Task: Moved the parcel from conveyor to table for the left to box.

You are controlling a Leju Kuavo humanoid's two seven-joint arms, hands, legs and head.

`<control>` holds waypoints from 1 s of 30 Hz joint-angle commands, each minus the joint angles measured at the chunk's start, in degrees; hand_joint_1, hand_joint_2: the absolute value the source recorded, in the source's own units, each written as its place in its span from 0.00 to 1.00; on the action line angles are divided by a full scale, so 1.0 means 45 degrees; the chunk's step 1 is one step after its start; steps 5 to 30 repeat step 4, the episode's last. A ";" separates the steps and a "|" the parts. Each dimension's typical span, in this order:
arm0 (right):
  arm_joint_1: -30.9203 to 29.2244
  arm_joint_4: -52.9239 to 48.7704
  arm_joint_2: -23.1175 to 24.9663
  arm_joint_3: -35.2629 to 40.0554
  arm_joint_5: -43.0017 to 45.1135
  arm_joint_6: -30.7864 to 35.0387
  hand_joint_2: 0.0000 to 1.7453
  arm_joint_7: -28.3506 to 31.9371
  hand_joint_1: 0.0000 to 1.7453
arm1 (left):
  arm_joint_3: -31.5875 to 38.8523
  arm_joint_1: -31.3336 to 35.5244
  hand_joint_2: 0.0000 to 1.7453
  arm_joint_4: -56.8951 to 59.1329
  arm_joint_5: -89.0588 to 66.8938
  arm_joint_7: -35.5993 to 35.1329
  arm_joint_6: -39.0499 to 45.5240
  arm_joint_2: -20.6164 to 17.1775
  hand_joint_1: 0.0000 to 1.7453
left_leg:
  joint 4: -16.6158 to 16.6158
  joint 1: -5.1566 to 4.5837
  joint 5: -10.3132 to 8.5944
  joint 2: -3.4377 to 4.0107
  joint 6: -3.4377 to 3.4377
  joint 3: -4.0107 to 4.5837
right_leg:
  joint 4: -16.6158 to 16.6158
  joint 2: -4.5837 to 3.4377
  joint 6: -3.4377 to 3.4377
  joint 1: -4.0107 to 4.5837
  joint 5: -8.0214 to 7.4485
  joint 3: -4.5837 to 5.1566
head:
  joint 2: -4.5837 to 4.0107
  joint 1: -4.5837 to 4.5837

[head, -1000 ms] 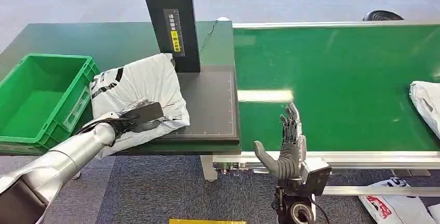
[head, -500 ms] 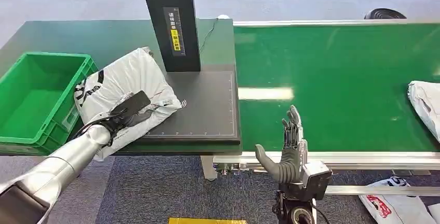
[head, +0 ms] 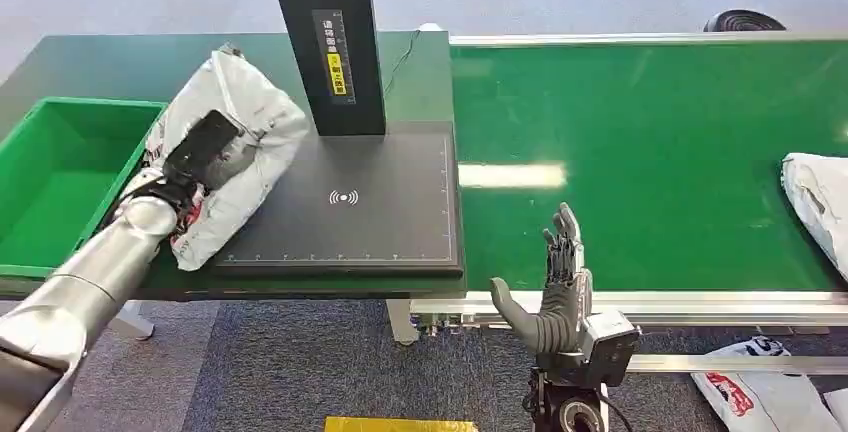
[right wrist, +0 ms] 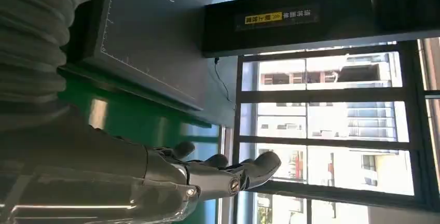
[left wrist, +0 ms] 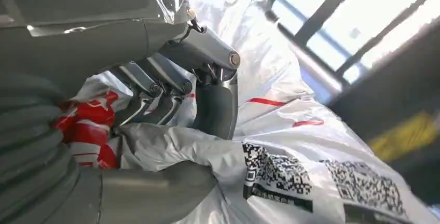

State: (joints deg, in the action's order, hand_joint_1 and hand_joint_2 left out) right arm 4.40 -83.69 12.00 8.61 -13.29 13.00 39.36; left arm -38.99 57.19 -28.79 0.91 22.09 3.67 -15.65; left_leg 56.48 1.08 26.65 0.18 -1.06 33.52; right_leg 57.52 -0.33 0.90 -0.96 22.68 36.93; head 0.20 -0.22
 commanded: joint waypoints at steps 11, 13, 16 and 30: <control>0.0162 -0.0086 0.0018 -0.0116 -0.0122 0.0076 1.00 -0.0059 0.00 | 0.3272 0.1659 1.00 -0.1787 -0.2325 -0.1339 -0.0115 0.0194 1.00 | 0.0035 0.0014 -0.0005 -0.0052 0.0010 0.0012 | 0.0010 0.0044 -0.0015 0.0019 -0.0001 0.0062 | 0.0000 0.0000; 0.0162 -0.0086 0.0018 -0.0116 -0.0122 0.0076 1.00 -0.0059 0.00 | 0.3272 0.1659 1.00 -0.1787 -0.2325 -0.1339 -0.0115 0.0194 1.00 | 0.0035 0.0014 -0.0005 -0.0052 0.0010 0.0012 | 0.0010 0.0044 -0.0015 0.0019 -0.0001 0.0062 | 0.0000 0.0000; 0.0162 -0.0086 0.0018 -0.0116 -0.0122 0.0076 1.00 -0.0059 0.00 | 0.3272 0.1659 1.00 -0.1787 -0.2325 -0.1339 -0.0115 0.0194 1.00 | 0.0035 0.0014 -0.0005 -0.0052 0.0010 0.0012 | 0.0010 0.0044 -0.0015 0.0019 -0.0001 0.0062 | 0.0000 0.0000; 0.0162 -0.0086 0.0018 -0.0116 -0.0122 0.0076 1.00 -0.0059 0.00 | 0.3272 0.1659 1.00 -0.1787 -0.2325 -0.1339 -0.0115 0.0194 1.00 | 0.0035 0.0014 -0.0005 -0.0052 0.0010 0.0012 | 0.0010 0.0044 -0.0015 0.0019 -0.0001 0.0062 | 0.0000 0.0000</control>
